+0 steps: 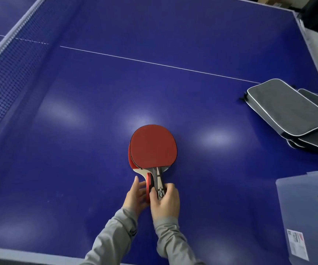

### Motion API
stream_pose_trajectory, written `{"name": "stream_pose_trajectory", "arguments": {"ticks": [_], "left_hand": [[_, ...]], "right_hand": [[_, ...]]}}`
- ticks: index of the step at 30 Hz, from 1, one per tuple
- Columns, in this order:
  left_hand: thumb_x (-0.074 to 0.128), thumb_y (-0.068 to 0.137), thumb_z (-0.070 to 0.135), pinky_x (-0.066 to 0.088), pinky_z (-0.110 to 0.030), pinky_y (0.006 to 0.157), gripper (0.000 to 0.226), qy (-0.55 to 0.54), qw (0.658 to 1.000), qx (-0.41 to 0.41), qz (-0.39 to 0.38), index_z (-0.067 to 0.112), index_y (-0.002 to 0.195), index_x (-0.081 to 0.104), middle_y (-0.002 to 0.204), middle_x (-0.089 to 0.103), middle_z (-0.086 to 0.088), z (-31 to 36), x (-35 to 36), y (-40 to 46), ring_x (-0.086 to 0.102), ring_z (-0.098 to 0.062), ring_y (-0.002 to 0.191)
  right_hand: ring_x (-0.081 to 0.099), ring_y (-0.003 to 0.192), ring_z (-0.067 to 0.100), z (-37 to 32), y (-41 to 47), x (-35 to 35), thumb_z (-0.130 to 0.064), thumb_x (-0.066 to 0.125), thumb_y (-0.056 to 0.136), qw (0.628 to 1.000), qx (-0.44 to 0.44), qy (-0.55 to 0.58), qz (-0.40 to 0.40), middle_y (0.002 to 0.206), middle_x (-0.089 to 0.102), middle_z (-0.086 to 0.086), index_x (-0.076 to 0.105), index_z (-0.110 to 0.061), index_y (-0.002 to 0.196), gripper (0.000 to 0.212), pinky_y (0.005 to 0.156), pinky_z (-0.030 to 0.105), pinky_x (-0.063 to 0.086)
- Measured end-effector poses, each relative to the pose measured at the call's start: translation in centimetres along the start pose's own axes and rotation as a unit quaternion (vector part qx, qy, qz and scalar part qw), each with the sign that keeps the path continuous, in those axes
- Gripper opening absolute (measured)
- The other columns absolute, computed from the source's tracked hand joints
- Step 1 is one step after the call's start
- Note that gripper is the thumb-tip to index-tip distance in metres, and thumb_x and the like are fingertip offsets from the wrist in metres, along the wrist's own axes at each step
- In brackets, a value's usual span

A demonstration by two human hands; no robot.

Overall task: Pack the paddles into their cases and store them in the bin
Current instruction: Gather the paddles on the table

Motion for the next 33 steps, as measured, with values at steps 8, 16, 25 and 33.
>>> {"name": "stream_pose_trajectory", "arguments": {"ticks": [8,16,25,33], "left_hand": [[0.027,0.095,0.053,0.046,-0.028,0.065,0.053,0.04,0.999,0.004,-0.008,0.014,0.106,0.061,0.093,0.067,-0.008,-0.1,-0.1,0.4,0.062,-0.02,0.086],[0.06,0.086,0.043,0.048,-0.03,0.065,0.034,0.079,0.995,0.038,0.041,0.01,0.093,0.06,0.065,0.06,0.003,-0.5,0.5,0.4,0.058,-0.012,0.059],[0.07,0.074,0.025,0.043,-0.03,0.073,0.039,0.344,0.89,0.148,0.26,0.021,0.107,0.051,0.087,0.058,0.004,0.3,0.4,-0.5,0.057,-0.023,0.085],[0.056,0.073,0.014,0.037,-0.025,0.051,0.016,0.316,0.885,0.178,0.291,0.027,0.067,0.05,0.057,0.053,0.006,-0.1,-0.9,-1.7,0.048,-0.015,0.054]], "right_hand": [[0.055,0.083,0.024,0.3,-1.1,0.8,-0.037,0.069,0.076,0.991,-0.075,-0.105,0.018,0.086,0.058,0.002,0.058,-0.011,0.088,0.031,0.069,0.037,0.043],[0.055,0.102,0.019,2.3,-1.5,-0.8,-0.034,0.06,0.086,0.996,-0.077,-0.054,0.004,0.109,0.058,-0.002,0.055,-0.013,0.114,0.036,0.083,0.034,0.041],[0.052,0.11,0.024,5.2,2.5,-5.7,-0.024,0.058,0.088,0.994,-0.03,-0.091,0.043,0.118,0.058,0.005,0.057,-0.009,0.115,0.031,0.088,0.039,0.039],[0.055,0.104,0.028,6.0,3.7,-6.0,-0.02,0.061,0.087,0.993,-0.066,-0.097,0.017,0.112,0.061,0.008,0.059,-0.006,0.112,0.028,0.083,0.04,0.041]]}}
Point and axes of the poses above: each hand's wrist, its own y-axis towards the middle knuckle, its own x-axis out of the palm, z = x × y, the point moved 4 cm from there along y, towards the middle knuckle
